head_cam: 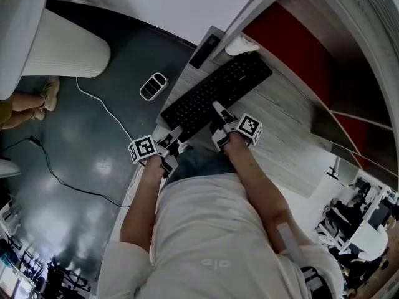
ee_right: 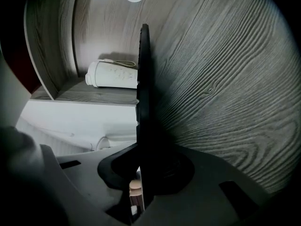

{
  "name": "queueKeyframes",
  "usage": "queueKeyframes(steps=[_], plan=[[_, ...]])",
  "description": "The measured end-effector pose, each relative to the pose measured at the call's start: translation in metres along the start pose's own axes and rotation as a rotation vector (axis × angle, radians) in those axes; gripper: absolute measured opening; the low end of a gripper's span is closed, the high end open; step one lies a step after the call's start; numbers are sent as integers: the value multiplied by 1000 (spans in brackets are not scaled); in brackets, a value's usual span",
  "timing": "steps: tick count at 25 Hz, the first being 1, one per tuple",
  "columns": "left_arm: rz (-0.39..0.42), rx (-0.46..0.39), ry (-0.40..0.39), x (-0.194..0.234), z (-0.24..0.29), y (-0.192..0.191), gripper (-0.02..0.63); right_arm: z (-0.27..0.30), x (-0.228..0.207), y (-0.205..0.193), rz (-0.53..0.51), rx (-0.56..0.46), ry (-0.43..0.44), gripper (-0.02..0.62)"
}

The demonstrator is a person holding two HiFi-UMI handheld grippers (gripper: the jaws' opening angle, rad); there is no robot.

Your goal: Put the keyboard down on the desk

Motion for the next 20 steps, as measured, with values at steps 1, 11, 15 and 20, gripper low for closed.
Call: queueKeyframes(steps=[1, 11, 15, 20], plan=[[-4, 6, 4, 1, -2, -3, 215, 1, 0, 0, 1, -2, 6, 92], [-41, -7, 5, 7, -3, -10, 129, 7, -4, 1, -26, -10, -1, 100], [-30, 1, 12, 11, -1, -13, 124, 7, -5, 1, -59, 10, -28, 144], [-19, 1, 21, 14, 0, -15, 126, 1, -5, -7, -128, 62, -102, 225]])
Point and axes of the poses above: the fingertips, and each gripper's own axes: z forward along the fingers, x to its left, y out of its top, the point moved 4 cm from there along -z, backward along the fingers, and after that the axes turned 2 degrees about z, right-handed, at the moved point
